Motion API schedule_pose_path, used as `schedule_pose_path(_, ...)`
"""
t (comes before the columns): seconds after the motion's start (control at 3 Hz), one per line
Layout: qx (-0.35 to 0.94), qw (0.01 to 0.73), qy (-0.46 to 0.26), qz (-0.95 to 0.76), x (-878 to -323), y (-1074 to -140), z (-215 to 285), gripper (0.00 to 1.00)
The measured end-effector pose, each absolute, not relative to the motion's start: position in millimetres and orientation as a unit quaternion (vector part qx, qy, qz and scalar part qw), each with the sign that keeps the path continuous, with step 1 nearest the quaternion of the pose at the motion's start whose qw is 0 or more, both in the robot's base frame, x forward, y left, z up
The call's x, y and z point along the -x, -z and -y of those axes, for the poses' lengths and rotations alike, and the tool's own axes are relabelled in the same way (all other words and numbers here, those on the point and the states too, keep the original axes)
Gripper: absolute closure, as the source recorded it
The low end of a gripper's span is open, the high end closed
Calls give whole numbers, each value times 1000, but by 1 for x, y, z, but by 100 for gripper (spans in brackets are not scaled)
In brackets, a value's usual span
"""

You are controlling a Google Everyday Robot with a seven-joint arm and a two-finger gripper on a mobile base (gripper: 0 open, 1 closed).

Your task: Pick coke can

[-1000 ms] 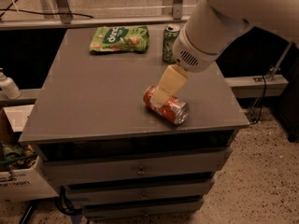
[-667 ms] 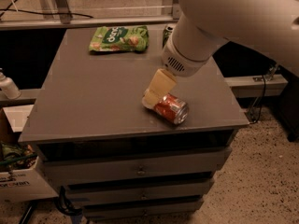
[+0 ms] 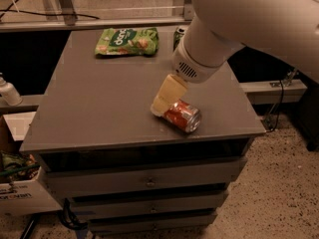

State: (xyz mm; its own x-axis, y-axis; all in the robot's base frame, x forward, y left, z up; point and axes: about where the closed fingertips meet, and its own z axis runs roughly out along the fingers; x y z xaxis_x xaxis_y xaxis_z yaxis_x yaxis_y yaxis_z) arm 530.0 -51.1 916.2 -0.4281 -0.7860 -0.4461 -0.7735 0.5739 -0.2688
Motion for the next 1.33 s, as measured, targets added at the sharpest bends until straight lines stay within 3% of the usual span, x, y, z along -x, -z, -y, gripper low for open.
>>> schedule_pose_path(1.0, 486, 253, -19, -836, -538, -907, 18, 0)
schedule_pose_path(1.33, 464, 235, -21, -854, -519, -873, 60, 0)
